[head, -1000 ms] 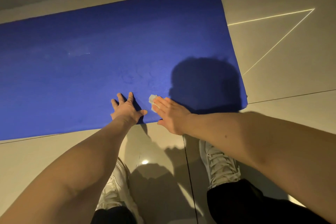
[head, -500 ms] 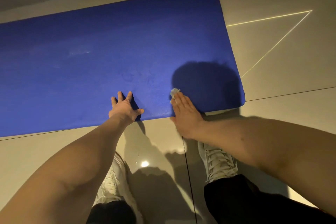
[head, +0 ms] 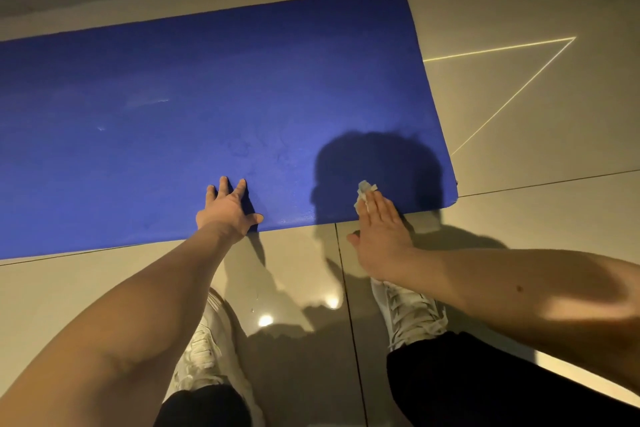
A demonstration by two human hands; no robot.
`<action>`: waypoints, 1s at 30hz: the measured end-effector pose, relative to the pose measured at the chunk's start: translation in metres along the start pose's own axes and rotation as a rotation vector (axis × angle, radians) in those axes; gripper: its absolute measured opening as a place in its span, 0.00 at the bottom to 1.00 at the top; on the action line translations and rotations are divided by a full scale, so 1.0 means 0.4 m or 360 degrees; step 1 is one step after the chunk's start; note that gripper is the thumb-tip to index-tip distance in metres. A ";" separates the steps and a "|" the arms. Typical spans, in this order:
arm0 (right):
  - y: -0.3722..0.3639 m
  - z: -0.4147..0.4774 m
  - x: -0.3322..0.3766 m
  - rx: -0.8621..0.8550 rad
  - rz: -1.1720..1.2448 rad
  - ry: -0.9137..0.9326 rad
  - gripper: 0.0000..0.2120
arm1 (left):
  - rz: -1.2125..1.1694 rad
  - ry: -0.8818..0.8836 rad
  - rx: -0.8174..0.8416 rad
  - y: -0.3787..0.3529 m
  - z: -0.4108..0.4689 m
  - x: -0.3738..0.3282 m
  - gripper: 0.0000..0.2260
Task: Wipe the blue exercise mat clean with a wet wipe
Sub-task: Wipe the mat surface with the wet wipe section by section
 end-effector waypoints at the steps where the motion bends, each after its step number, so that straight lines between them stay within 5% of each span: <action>1: -0.004 0.000 0.020 0.0014 0.0014 -0.0014 0.35 | 0.0000 -0.0004 -0.0001 -0.001 0.000 0.002 0.40; 5: -0.026 -0.005 0.144 0.0028 0.0001 0.0151 0.35 | -0.0036 -0.0029 0.0013 -0.008 0.002 0.007 0.39; 9: -0.012 -0.011 0.278 -0.0061 0.0134 0.0619 0.35 | -0.0096 -0.0067 0.0002 -0.019 0.007 0.030 0.36; 14: 0.007 0.010 0.357 -0.0102 -0.0189 0.0960 0.33 | -0.0192 0.0028 -0.0212 -0.002 0.009 0.082 0.33; 23: 0.070 0.138 0.208 -0.0118 0.0048 0.0155 0.34 | -0.0279 0.0158 -0.0099 -0.026 0.024 0.172 0.44; 30: 0.044 0.053 0.416 0.0038 0.0368 0.0842 0.33 | -0.0159 0.0124 -0.0022 0.002 0.020 0.191 0.39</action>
Point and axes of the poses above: each hand's wrist, its own z-axis towards the middle knuckle, its own y-axis out of the back of the hand, x = y × z, the point moved 9 cm from there along z, towards the middle knuckle, and after that the axes turned 12 degrees about -y, right-handed, at the moved point
